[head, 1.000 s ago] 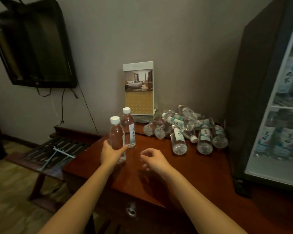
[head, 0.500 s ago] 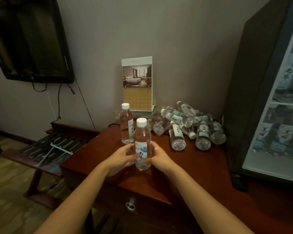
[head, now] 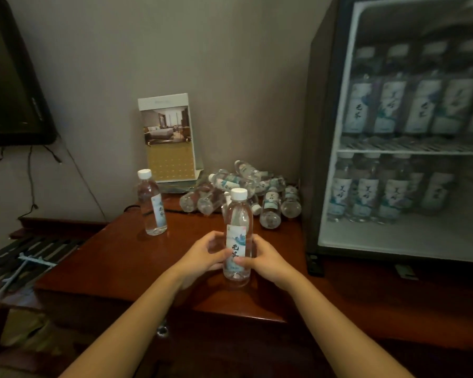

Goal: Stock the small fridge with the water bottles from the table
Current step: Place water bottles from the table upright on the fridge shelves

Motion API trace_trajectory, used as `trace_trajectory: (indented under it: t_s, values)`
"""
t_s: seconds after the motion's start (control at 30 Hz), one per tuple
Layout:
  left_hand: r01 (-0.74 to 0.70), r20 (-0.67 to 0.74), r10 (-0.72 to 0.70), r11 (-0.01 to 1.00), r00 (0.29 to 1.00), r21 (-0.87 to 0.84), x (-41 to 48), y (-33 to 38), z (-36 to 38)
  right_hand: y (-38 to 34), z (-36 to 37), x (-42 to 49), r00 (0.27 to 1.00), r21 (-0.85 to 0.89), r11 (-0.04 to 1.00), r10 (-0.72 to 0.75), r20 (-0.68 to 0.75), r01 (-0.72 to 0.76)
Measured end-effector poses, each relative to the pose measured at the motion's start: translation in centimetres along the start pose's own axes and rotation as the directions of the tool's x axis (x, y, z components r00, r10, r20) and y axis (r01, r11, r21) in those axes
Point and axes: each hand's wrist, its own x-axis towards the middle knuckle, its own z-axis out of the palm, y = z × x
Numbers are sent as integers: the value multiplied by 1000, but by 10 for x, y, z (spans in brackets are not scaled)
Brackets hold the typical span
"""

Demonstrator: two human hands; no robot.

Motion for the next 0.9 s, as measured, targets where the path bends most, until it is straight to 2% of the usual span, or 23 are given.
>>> trace_trajectory:
  t_s: [0.3,0.47,0.57,0.73,0.8,0.9]
  values:
    - [-147,140,140,988,980,37,17,22,94,0,-87,-73,991,-82,996,-52,-125,42]
    - [-242,252,219,968,943,64,29,39,158,1,-135,-113,960,-136,988,-103,-259,70]
    - [-294,288,264,953,921,66,41,48,201,6,-165,-127,921,-108,991,-108,-374,73]
    - [-266,314,239,963,919,46,70,63,269,13,-208,-142,812,-34,993,-112,-573,113]
    - [-291,327,247,952,912,91,84,67,289,16,-222,-143,769,-45,992,-123,-628,121]
    - [-323,375,278,944,884,61,102,69,311,21,-242,-139,738,-65,990,-134,-662,122]
